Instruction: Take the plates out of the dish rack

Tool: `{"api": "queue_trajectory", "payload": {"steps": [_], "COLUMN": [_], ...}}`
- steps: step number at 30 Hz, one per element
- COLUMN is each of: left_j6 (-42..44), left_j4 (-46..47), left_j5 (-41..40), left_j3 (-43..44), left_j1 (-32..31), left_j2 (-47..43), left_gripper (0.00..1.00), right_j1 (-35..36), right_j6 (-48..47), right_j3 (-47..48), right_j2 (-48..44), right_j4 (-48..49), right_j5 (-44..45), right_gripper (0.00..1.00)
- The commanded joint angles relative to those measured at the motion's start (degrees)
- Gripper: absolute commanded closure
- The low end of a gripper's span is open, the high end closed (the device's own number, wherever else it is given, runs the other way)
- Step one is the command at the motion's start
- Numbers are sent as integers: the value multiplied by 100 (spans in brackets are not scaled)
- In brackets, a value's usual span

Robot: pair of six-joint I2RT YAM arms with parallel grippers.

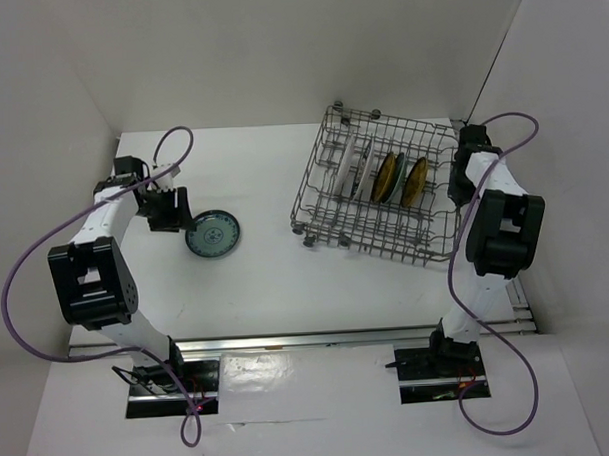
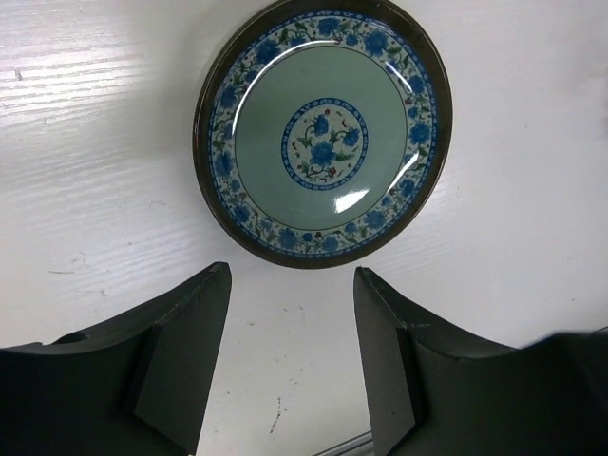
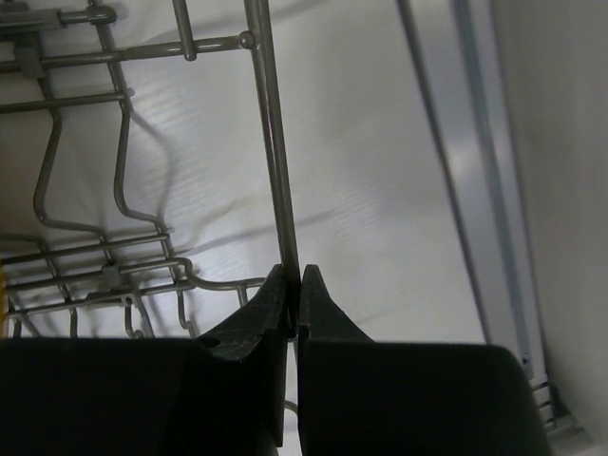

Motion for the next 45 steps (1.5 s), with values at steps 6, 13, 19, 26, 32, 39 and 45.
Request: {"api": "queue_trajectory", "payload": {"steps": [6,13,19,26,32,39,45], "left_j6": [307,307,307,307,307,412,412], "left_j4": [-115,-53,-106,-159,-211,-150,-202], "left_j5": [-35,-149,-149,-149,-88,-88,-88], "left_j3": [-292,-486,-486,-381,-275,-328,-433], "left_j1": [-8,-8,-60,-60,-60,-60,-60], "left_j2": [-541,-691,-691,-743,-691,-814,-875], "left_gripper": [32,32,32,32,32,32,32], "right_j1": [-7,47,47,370,907,961,662], "right_j6": [-795,-1184,-1184,-858,-234,3,3], "right_j3": [-374,-456,-59,80,766,521,582], "right_j2": [-214,3,180,-382,-873,-1314,-832], "right_j4": [2525,3258,3118,2539,1291,1086,894], "right_j5": [698,696,872,1442,1444,-314,-1368], "right_gripper": [100,98,56,42,42,38,38]}}
